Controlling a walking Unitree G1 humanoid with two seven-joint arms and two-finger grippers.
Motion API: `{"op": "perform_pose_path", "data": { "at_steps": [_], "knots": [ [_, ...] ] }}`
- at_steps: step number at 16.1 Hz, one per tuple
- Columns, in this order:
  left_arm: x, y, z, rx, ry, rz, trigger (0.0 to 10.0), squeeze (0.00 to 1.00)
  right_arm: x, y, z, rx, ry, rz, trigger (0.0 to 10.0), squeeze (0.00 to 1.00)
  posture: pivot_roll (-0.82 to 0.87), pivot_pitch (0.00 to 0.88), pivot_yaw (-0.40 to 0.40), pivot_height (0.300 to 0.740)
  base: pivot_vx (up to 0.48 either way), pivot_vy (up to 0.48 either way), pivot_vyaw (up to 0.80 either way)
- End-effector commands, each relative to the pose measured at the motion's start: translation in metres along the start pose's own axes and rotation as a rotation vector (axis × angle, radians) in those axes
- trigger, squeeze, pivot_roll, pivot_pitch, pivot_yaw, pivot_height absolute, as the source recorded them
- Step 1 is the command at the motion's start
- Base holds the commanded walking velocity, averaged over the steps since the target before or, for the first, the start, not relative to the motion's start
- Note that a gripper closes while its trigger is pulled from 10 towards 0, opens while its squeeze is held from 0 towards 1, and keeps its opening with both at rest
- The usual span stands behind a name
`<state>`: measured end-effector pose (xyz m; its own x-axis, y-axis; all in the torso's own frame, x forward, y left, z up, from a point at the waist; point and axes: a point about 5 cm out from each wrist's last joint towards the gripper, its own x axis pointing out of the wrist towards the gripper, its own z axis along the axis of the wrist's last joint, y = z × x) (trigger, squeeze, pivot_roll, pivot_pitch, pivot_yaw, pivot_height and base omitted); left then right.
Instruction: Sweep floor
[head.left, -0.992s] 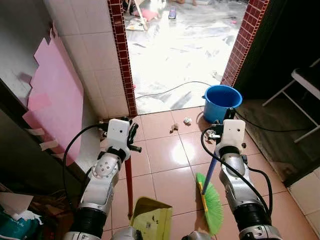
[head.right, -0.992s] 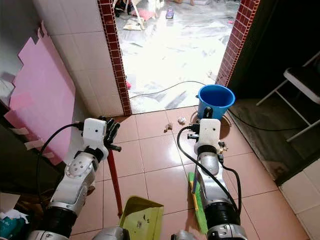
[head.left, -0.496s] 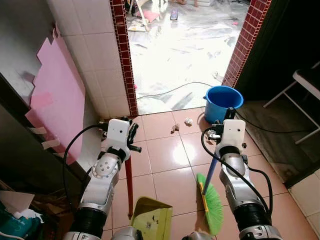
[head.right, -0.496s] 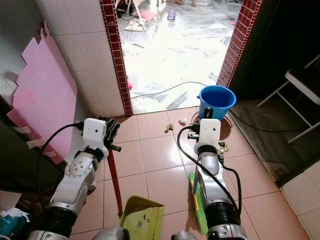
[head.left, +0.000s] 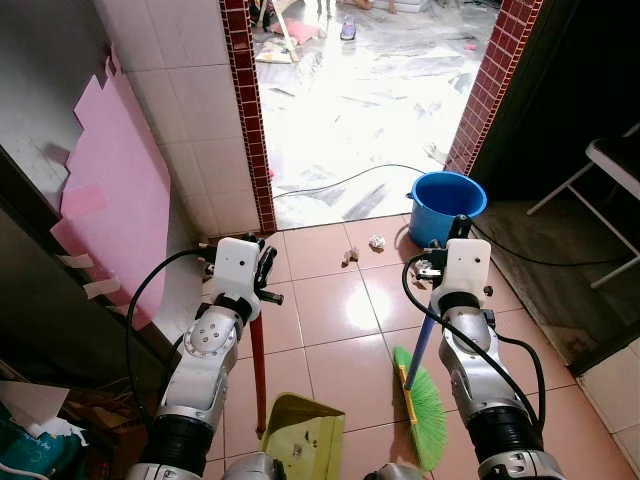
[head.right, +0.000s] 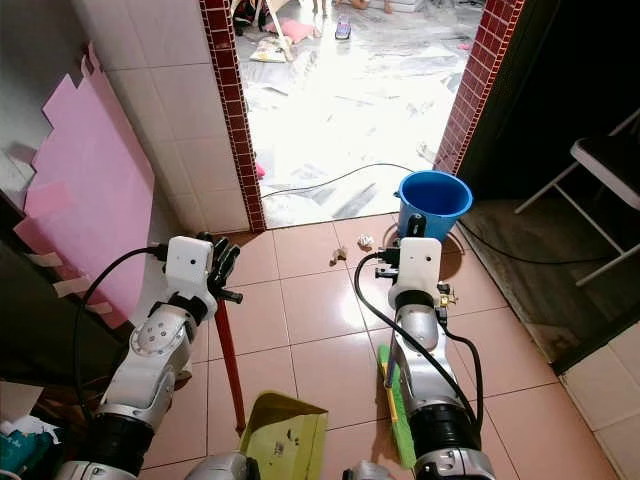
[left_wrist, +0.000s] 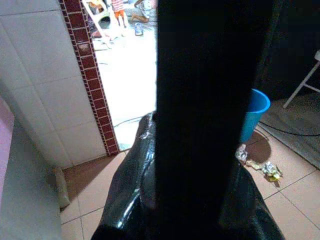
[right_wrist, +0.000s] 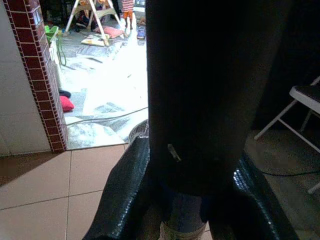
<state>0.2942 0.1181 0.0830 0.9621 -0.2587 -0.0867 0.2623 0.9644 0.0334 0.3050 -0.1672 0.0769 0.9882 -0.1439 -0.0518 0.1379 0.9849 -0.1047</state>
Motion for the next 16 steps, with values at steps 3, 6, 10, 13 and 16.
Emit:
{"op": "perform_pose_path", "data": {
  "at_steps": [3,6,10,13,16],
  "knots": [
    [0.003,0.002,0.007,0.019,-0.025,0.001,10.0,0.00,0.004,0.002,0.010,0.014,-0.029,0.006,10.0,0.00,-0.03,0.000,0.036,0.740,0.000,0.000,0.00],
    [0.003,0.002,0.007,0.019,-0.025,0.001,10.0,0.00,0.004,0.002,0.010,0.014,-0.029,0.006,10.0,0.00,-0.03,0.000,0.036,0.740,0.000,0.000,0.00],
    [-0.011,0.002,-0.006,-0.030,-0.002,0.028,10.0,0.00,0.002,0.006,0.009,0.054,-0.021,0.062,10.0,0.00,-0.04,0.000,-0.005,0.740,0.000,0.000,0.00],
    [-0.017,0.001,-0.011,-0.055,0.000,0.032,10.0,0.00,0.002,0.004,0.007,0.071,-0.008,0.078,10.0,0.00,-0.04,0.000,-0.007,0.740,0.195,0.000,-0.49],
    [-0.018,-0.003,-0.011,-0.067,-0.007,0.022,10.0,0.00,0.003,0.005,0.012,0.068,-0.026,0.086,10.0,0.00,-0.05,0.000,-0.007,0.740,0.376,0.000,-0.59]
  ]
}}
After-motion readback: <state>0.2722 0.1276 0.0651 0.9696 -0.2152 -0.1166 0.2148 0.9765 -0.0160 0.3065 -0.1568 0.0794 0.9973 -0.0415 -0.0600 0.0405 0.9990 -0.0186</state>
